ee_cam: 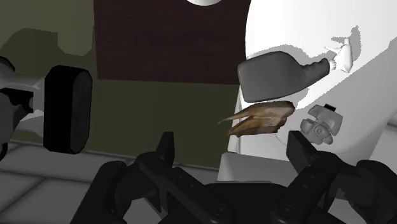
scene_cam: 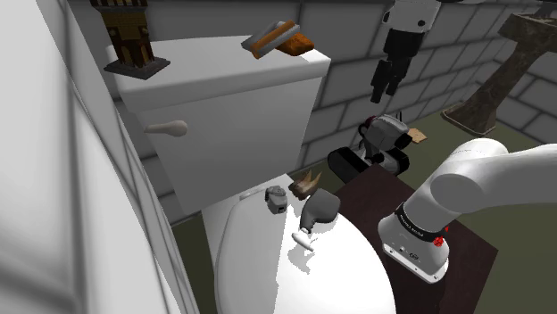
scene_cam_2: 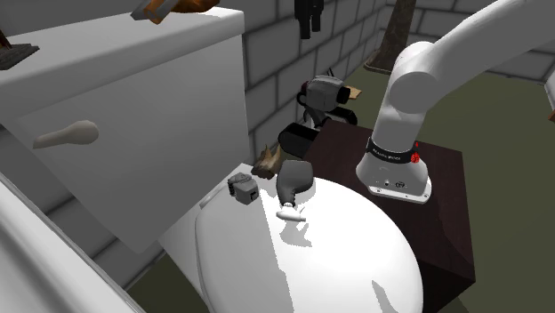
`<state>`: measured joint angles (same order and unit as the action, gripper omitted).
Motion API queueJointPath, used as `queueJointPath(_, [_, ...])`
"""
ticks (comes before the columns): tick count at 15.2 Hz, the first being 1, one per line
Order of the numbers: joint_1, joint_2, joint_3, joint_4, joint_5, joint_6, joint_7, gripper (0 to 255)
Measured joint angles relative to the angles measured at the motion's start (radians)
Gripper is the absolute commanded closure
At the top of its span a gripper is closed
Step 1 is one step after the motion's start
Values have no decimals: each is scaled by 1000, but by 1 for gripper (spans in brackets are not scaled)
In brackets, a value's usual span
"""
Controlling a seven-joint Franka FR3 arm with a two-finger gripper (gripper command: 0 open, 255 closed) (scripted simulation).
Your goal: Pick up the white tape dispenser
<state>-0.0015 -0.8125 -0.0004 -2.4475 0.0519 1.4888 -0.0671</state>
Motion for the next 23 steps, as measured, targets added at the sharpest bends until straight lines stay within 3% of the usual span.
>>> queueJointPath(6, [21,-15,77,-100,59,107,90,0])
queueJointPath(12, [64,19,207,-231,156,307,223,0])
queueJointPath(17, [97,124,330,-283,233,494,340,0])
queueJointPath(23, [104,317,480,-288,278,731,485,0])
